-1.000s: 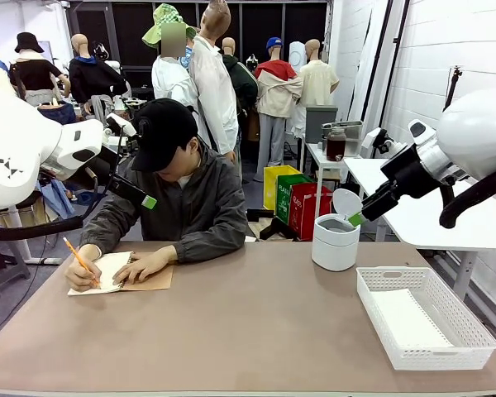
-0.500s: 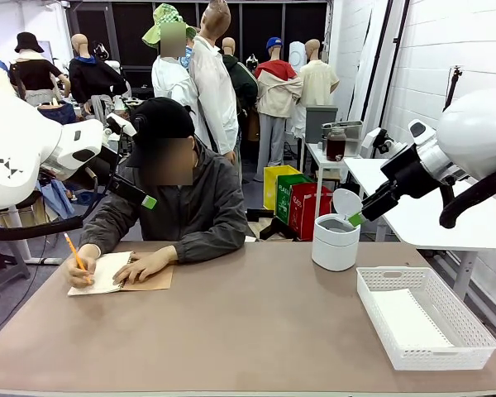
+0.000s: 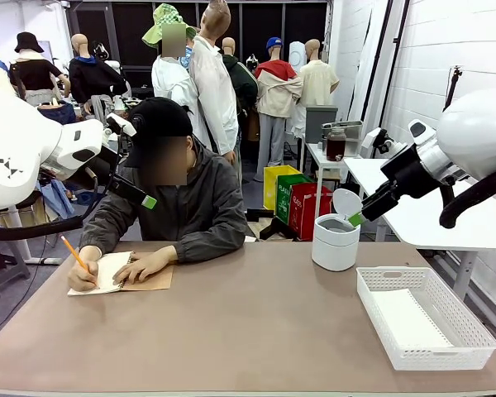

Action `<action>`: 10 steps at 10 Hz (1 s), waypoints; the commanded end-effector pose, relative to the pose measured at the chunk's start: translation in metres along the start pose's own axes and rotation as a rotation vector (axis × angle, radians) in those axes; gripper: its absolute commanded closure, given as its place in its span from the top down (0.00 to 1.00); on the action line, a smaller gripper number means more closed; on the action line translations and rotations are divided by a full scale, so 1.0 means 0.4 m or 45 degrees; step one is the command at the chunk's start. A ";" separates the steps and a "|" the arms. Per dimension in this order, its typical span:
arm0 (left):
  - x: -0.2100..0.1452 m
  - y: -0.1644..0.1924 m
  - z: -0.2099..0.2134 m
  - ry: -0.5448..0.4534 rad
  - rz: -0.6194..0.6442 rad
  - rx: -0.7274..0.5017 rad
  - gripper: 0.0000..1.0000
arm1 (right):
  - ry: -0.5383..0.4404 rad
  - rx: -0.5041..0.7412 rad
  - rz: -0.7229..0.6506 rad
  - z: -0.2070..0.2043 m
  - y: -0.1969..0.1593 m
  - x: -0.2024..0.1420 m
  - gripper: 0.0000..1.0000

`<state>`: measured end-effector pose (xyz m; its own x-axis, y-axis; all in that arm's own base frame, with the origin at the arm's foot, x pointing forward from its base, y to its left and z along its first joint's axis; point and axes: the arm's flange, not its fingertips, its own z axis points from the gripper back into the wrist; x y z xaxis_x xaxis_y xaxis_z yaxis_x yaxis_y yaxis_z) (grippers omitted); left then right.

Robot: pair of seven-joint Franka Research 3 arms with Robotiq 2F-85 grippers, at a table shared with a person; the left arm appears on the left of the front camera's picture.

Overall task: Sort the paper based on its condition.
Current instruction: If a person hands you a paper, place it in the Organizing basket , and if it's crumpled, put it in the Trash can.

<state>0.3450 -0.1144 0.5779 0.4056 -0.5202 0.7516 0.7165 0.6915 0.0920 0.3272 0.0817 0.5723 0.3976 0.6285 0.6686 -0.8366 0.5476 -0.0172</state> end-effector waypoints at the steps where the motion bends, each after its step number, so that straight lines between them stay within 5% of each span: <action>1: 0.000 0.003 0.002 0.006 0.005 -0.009 1.00 | 0.003 0.005 0.006 0.001 -0.001 0.002 1.00; 10: 0.000 0.003 0.002 0.006 0.005 -0.009 1.00 | 0.003 0.005 0.006 0.001 -0.001 0.002 1.00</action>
<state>0.3450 -0.1144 0.5779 0.4055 -0.5202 0.7516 0.7165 0.6915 0.0920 0.3272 0.0817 0.5724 0.3976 0.6285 0.6686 -0.8366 0.5475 -0.0172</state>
